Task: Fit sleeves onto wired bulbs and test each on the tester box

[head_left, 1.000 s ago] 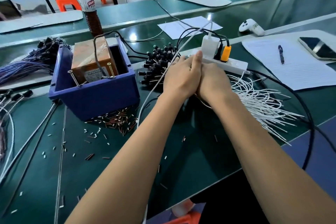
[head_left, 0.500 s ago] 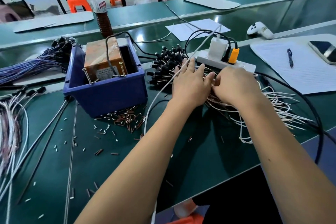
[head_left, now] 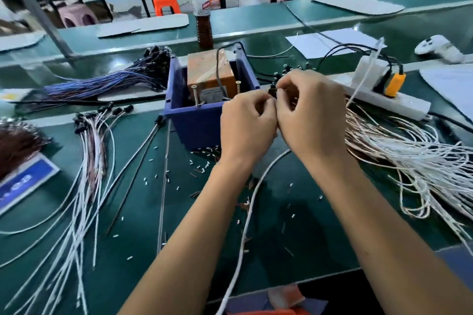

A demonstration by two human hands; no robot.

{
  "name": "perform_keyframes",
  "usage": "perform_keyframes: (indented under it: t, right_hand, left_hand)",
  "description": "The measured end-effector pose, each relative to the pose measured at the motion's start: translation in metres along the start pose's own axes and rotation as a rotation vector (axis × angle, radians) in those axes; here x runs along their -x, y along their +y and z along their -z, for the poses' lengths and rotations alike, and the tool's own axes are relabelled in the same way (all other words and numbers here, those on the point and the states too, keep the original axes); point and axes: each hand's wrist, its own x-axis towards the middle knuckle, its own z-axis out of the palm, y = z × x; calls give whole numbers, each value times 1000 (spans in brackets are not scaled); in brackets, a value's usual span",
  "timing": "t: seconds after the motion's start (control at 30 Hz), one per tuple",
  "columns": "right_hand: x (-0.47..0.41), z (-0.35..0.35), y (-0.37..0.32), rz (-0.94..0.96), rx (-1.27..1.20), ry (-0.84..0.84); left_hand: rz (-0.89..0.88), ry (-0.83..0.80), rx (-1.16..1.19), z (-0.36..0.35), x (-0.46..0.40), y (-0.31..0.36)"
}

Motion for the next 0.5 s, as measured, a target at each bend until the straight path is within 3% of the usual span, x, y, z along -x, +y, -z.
perform_keyframes:
  t: [0.13,0.27,0.4,0.5]
  right_hand:
    - [19,-28,-55,154,-165,-94]
    - [44,-65,-107,323,-185,-306]
    - [53,-95,-139,332,-88,-490]
    - [50,-108,-151,273,-64,-597]
  left_hand:
    - [84,195,-124,59,21,-36]
    - [301,259,-582,119,26,-83]
    - [422,33,-1047,152,12,-127]
    - [387,-164,-1222,154,6,-143]
